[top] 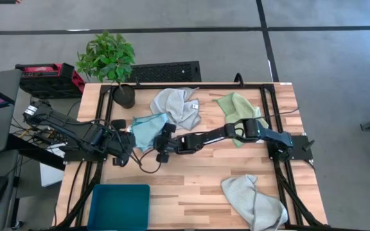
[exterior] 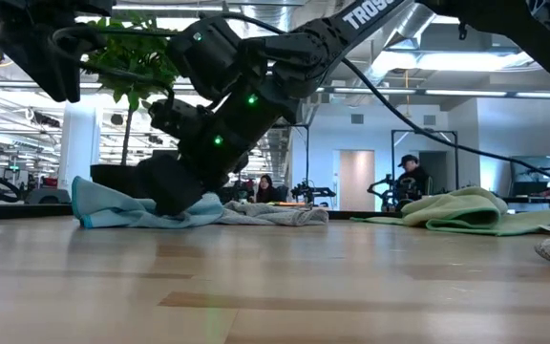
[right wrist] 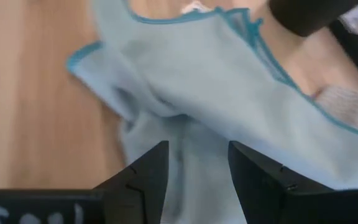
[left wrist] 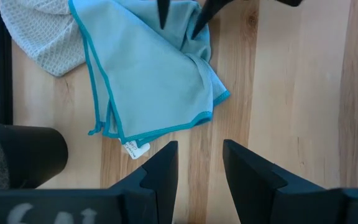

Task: Fold microfiber towels
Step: Fold the blue microfiber cloth

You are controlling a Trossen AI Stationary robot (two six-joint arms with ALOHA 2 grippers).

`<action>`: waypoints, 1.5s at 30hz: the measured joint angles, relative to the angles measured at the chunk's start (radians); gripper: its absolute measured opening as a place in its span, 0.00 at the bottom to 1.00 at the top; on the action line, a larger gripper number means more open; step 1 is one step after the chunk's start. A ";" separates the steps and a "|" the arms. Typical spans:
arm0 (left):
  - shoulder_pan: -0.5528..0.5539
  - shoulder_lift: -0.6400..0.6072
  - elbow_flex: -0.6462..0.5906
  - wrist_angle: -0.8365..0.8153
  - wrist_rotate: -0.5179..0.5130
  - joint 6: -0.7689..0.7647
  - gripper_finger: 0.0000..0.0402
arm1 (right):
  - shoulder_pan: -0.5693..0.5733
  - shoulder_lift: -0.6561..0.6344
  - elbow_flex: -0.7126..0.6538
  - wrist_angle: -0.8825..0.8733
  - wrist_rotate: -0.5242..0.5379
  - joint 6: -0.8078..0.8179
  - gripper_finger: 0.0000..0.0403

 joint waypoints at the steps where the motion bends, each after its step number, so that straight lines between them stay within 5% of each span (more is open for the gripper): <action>1: 0.000 0.000 0.000 0.000 0.000 0.000 0.30 | -0.004 0.000 0.000 0.000 0.009 0.000 0.47; 25: 0.000 0.000 0.000 0.001 0.000 0.000 0.30 | -0.024 0.000 0.000 -0.052 -0.051 -0.001 0.46; 30: 0.000 0.000 0.000 0.001 0.000 0.000 0.30 | -0.023 0.000 0.000 -0.054 -0.029 -0.006 0.36; 38: 0.000 0.000 0.000 0.002 0.000 0.000 0.30 | -0.021 0.000 0.000 -0.055 -0.028 -0.027 0.05; 45: 0.000 0.000 0.000 0.002 0.000 0.000 0.30 | -0.010 0.000 0.000 -0.054 -0.028 -0.028 0.04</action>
